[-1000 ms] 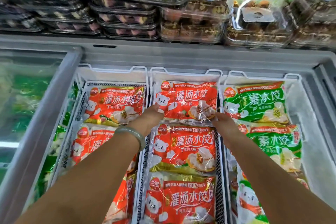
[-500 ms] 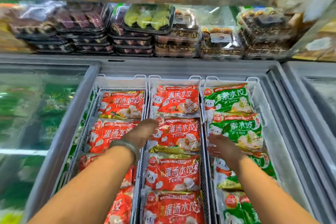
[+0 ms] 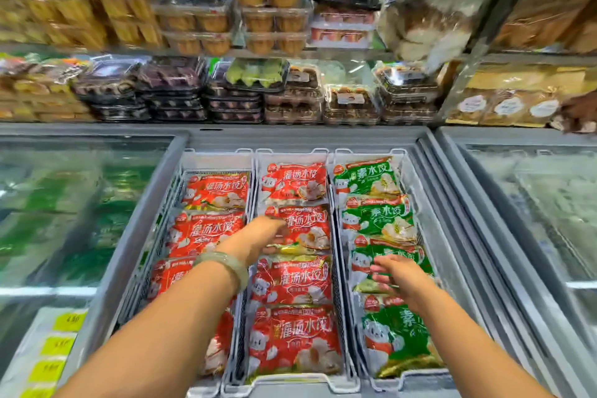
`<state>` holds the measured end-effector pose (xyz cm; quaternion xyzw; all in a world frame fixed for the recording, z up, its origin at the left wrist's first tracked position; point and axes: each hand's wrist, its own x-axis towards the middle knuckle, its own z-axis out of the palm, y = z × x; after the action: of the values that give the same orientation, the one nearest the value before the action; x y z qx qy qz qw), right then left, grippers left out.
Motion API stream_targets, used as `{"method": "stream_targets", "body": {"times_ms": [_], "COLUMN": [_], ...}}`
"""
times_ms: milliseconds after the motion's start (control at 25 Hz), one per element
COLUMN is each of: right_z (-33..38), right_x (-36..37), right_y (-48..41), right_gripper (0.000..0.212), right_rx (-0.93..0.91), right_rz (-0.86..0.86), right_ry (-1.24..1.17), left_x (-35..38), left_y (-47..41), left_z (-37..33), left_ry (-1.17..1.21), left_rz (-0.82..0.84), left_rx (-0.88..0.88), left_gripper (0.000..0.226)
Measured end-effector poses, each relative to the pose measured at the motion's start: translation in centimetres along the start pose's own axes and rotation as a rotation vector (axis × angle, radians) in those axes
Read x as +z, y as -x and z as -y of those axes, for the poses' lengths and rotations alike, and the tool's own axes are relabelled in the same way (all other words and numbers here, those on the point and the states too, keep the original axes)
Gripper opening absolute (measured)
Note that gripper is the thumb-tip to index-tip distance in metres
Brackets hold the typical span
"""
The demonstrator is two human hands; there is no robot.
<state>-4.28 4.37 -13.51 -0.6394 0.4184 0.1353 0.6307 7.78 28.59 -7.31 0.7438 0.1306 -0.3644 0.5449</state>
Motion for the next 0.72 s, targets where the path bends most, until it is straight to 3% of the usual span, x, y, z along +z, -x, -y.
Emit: {"method": "stream_targets", "body": {"times_ms": [160, 360, 560, 720], "right_z": [-3.5, -8.5, -13.3, -17.2], "right_x": [-0.9, -0.8, -2.5, -6.3], "right_y": [4.8, 11.6, 17.7, 22.2], "right_gripper": [0.012, 0.015, 0.008, 0.012], "right_rx": [0.014, -0.005, -0.020, -0.038], "right_rz": [-0.092, -0.195, -0.229, -0.348], "right_ry": [-0.099, -0.163, -0.238, -0.351], "left_x": [0.0, 0.5, 3.9, 8.0], "left_y": [3.9, 8.3, 11.6, 15.2], "left_z": [1.0, 3.7, 5.4, 5.2], "left_ry": [-0.084, -0.146, -0.235, -0.348], "left_rz": [0.133, 0.218, 0.354, 0.460], "left_rx": [0.018, 0.069, 0.121, 0.194], "left_gripper": [0.026, 0.017, 0.028, 0.018]}}
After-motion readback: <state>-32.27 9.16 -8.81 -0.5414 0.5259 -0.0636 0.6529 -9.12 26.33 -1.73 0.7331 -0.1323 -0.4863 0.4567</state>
